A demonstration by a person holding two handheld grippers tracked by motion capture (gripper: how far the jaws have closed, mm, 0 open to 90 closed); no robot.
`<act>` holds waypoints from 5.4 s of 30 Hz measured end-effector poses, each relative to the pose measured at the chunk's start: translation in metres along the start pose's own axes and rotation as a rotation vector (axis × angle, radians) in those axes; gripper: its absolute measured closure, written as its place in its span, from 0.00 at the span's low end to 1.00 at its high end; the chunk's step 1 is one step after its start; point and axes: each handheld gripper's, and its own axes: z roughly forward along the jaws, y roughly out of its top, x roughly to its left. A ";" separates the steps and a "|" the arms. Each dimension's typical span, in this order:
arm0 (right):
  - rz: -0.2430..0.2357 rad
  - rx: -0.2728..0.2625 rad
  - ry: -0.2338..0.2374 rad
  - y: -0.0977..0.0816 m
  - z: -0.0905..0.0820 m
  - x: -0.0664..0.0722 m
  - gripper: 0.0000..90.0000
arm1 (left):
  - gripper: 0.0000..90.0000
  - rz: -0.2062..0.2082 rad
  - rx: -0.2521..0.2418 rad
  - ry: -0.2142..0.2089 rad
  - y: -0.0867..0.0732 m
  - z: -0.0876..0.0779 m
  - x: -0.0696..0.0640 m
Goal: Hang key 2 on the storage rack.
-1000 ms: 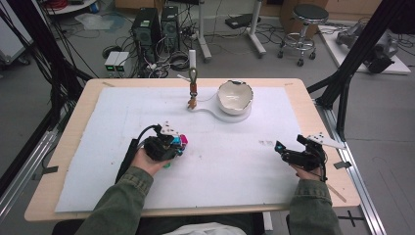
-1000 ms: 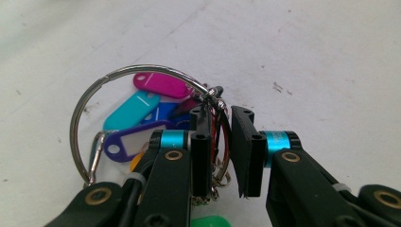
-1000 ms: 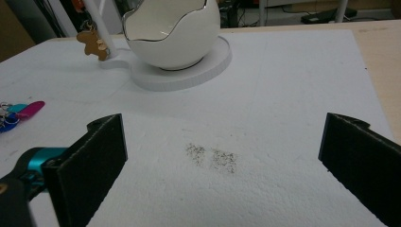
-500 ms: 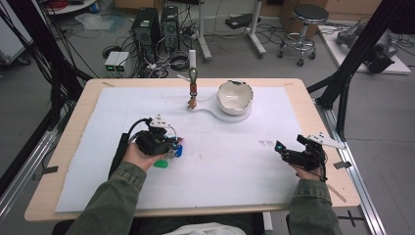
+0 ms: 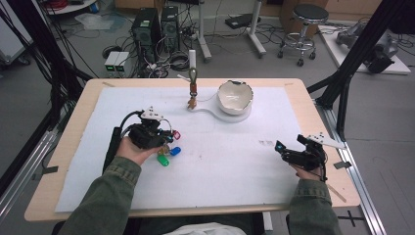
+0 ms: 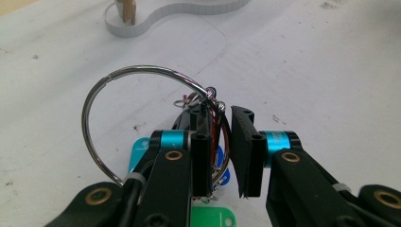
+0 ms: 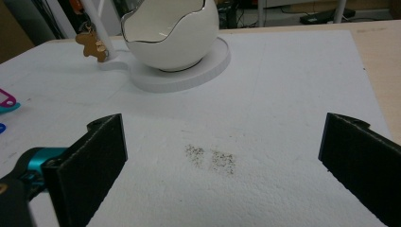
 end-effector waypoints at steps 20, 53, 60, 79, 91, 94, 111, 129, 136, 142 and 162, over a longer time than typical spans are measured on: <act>0.003 -0.007 -0.007 0.000 0.000 -0.001 0.01 | 0.87 -0.086 -0.084 -0.012 0.022 -0.024 0.016; 0.018 -0.016 -0.014 -0.001 -0.003 -0.003 0.01 | 0.87 -0.115 -0.252 0.104 0.083 -0.054 0.053; 0.024 -0.019 -0.021 -0.003 -0.005 -0.005 0.01 | 0.87 -0.105 -0.272 0.093 0.097 -0.054 0.064; 0.032 -0.016 -0.017 -0.003 -0.006 -0.005 0.01 | 0.87 -0.080 -0.251 0.010 0.121 -0.028 0.086; 0.036 -0.014 -0.014 -0.004 -0.006 -0.005 0.01 | 0.87 -0.062 -0.216 -0.043 0.126 -0.008 0.089; 0.030 -0.015 -0.015 -0.004 -0.006 -0.005 0.01 | 0.87 -0.052 -0.201 -0.055 0.127 -0.003 0.090; 0.035 -0.013 -0.016 -0.004 -0.007 -0.006 0.01 | 0.87 -0.036 -0.156 -0.112 0.128 0.028 0.090; 0.031 -0.013 -0.012 -0.004 -0.006 -0.006 0.01 | 0.87 -0.038 -0.115 -0.168 0.126 0.053 0.092; 0.035 -0.012 -0.011 -0.005 -0.007 -0.006 0.01 | 0.87 -0.037 -0.104 -0.174 0.124 0.059 0.091; 0.034 -0.014 -0.011 -0.005 -0.006 -0.006 0.01 | 0.87 -0.026 -0.087 -0.158 0.124 0.064 0.089; 0.032 -0.014 -0.005 -0.004 -0.005 -0.006 0.01 | 0.45 -0.073 -0.073 -0.149 0.126 0.057 0.088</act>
